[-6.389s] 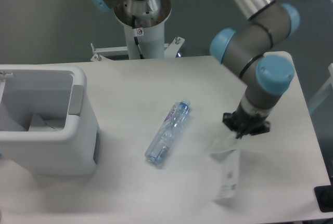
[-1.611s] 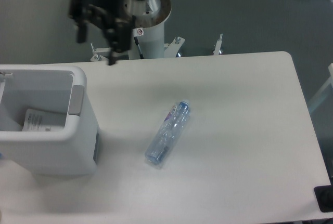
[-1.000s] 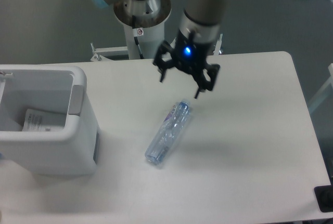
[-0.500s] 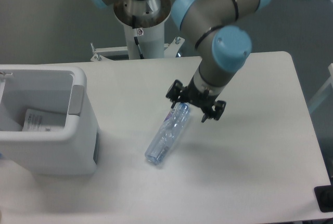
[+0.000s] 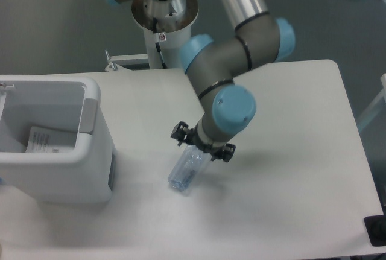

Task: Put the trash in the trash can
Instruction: 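Move the open gripper down over the clear water bottle, then close the gripper around the bottle's cap end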

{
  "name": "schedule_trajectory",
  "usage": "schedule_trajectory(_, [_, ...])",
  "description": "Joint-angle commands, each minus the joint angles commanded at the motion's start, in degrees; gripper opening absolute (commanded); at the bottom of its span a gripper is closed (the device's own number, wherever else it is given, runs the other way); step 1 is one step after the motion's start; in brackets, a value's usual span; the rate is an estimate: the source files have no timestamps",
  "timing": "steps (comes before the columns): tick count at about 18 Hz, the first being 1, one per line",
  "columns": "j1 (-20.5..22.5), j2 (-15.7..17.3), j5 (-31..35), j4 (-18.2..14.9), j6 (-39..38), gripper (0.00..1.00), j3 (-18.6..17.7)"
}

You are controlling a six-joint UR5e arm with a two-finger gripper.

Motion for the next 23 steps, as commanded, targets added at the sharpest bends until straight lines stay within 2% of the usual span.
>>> schedule_trajectory(4, [-0.44,-0.96,0.10,0.26,-1.75,1.00,0.35])
schedule_trajectory(8, [-1.75,-3.16,0.45,4.91,-3.52,1.00,1.58])
schedule_trajectory(10, [-2.28,-4.04,0.98,6.06,-3.69,1.00,1.93])
schedule_trajectory(16, [-5.27,-5.71,3.09,6.33,-6.68,1.00,1.93])
schedule_trajectory(22, [-5.98,-5.89,2.91,6.33,-8.79,1.00,2.63])
schedule_trajectory(23, [-5.98,-5.89,2.91,6.33,-8.79,0.97,3.07])
